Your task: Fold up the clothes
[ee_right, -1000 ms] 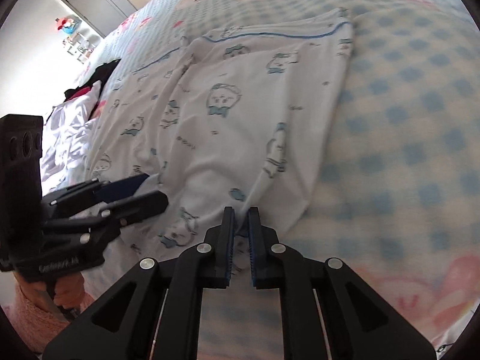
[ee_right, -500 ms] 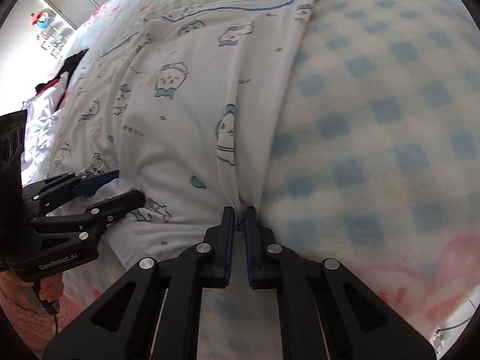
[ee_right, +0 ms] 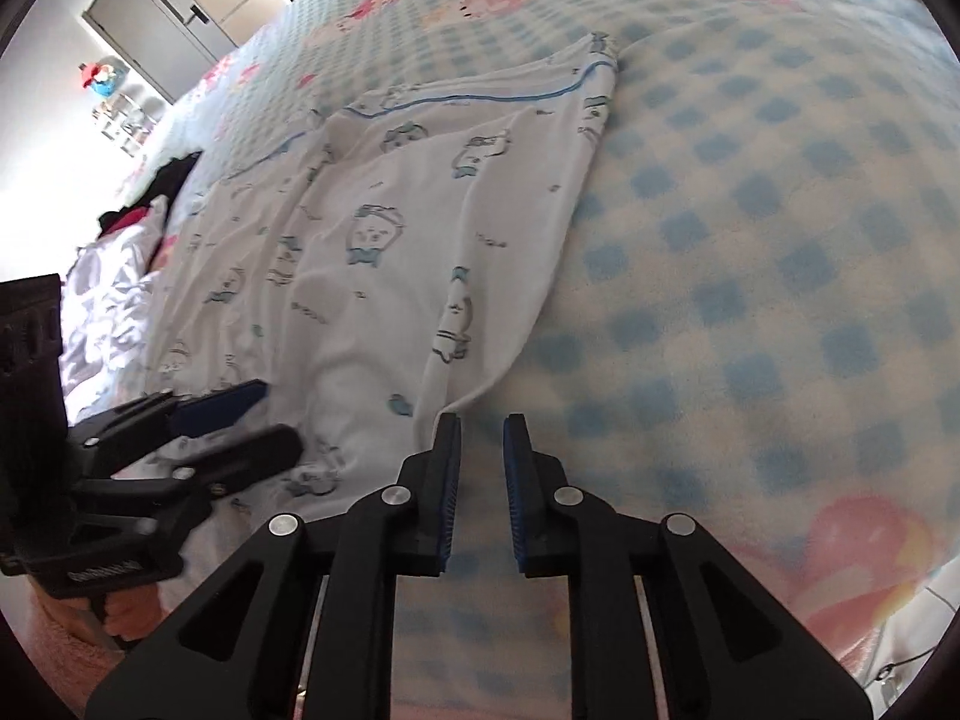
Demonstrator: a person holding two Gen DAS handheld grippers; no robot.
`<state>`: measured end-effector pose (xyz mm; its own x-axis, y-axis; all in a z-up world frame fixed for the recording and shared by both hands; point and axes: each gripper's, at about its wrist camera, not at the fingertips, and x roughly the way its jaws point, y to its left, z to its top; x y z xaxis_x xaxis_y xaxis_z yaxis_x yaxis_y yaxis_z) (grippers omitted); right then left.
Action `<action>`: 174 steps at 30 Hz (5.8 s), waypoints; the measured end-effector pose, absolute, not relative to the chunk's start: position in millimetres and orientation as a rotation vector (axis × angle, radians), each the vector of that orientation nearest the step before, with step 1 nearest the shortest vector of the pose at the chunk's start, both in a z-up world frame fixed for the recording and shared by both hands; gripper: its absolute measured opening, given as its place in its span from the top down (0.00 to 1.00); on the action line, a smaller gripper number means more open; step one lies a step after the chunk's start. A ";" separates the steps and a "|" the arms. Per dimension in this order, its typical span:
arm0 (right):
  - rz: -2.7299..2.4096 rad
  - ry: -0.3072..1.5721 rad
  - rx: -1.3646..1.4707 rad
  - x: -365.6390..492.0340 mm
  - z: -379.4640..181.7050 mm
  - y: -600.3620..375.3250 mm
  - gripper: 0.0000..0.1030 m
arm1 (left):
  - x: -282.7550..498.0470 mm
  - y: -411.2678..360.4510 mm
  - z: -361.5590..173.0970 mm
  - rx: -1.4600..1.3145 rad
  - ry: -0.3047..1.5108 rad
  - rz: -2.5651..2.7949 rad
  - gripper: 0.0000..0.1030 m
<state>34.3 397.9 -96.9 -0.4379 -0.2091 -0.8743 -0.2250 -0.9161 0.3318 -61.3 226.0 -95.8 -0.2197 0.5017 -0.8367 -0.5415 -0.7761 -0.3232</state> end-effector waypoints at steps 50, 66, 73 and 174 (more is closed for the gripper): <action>2.569 0.846 -1.609 -9.0 -108.0 417.3 0.67 | -95.5 227.3 -107.2 -1.447 -0.013 2.021 0.56; 2.616 0.685 -1.600 -33.3 -108.4 401.3 1.00 | -124.9 238.0 -121.0 -1.500 0.004 2.015 0.48; 2.689 0.691 -1.643 -28.8 -102.0 394.2 0.98 | -122.6 240.9 -121.3 -1.508 0.009 2.015 0.45; 2.623 0.528 -1.722 73.1 -63.3 367.7 0.83 | -85.2 141.3 -109.6 -1.464 -0.209 2.157 0.54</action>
